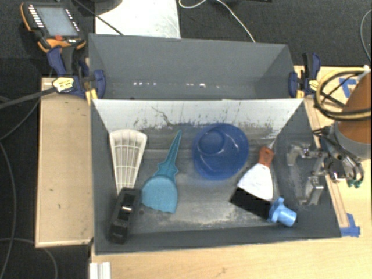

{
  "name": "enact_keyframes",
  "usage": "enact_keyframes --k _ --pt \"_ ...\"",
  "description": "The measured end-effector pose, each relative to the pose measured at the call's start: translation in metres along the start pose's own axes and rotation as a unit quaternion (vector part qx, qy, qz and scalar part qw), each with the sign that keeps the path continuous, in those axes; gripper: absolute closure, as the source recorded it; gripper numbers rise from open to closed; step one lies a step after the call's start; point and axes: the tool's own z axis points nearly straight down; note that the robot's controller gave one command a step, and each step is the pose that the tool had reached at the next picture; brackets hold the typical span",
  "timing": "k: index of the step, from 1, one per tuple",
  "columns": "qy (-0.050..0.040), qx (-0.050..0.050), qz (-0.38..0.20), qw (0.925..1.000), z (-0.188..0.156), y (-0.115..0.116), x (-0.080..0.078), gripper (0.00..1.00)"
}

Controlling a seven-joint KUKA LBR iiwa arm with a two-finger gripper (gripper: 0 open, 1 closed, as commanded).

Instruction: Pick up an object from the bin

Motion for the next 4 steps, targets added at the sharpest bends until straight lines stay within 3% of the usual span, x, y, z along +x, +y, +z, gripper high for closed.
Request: enact_keyframes --k 1,2,3,4 --pt "-0.0042 0.001 -0.004 1.0 -0.004 0.001 -0.002 1.0" --pt "-0.0041 0.001 -0.004 1.0 -0.004 0.001 -0.002 1.0" --pt "-0.0063 0.0 0.074 0.9972 0.066 0.065 0.009 1.0" --pt "-0.0039 0.001 -0.029 0.9996 0.089 0.092 -0.001 1.0"
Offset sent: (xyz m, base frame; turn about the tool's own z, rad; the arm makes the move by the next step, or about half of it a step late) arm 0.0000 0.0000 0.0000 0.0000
